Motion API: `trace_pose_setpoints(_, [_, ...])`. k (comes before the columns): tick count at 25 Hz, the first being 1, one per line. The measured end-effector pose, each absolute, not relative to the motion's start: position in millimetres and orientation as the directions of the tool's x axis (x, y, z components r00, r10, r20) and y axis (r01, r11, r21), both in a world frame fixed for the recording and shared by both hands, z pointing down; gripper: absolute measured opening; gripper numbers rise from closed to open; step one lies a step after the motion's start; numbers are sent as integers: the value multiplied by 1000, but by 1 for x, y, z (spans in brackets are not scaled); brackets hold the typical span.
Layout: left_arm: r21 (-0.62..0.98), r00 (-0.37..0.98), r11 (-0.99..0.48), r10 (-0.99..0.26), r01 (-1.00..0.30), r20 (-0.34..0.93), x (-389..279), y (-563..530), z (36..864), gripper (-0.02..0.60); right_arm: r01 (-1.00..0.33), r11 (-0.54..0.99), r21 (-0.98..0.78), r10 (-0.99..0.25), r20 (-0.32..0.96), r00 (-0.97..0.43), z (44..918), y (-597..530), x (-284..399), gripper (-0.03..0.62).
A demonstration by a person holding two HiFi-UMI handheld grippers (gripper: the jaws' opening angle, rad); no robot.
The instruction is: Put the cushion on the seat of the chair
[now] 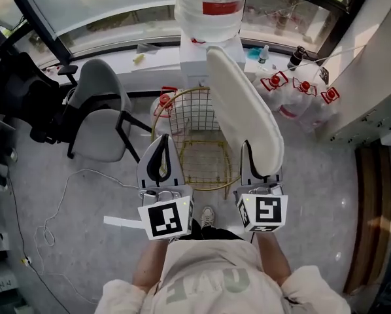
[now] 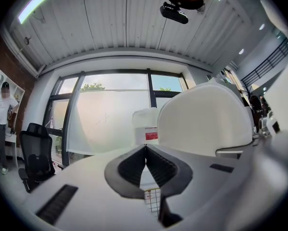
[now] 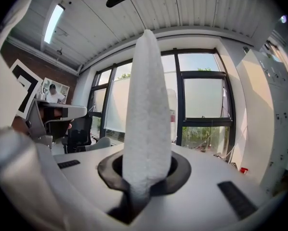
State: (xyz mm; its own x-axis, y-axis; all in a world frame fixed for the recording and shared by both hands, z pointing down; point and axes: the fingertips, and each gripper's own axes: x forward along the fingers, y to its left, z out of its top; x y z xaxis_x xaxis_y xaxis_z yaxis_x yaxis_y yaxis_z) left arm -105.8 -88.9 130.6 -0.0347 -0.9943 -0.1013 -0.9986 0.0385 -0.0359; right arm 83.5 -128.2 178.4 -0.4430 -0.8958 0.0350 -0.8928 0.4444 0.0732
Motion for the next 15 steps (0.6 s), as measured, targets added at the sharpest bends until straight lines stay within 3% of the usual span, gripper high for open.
trace_pose_setpoints(15, [-36, 12, -5, -984, -999, -180, -114, -129, 93, 14, -900, 422, 106, -900, -70, -430, 136, -160, 59, 49])
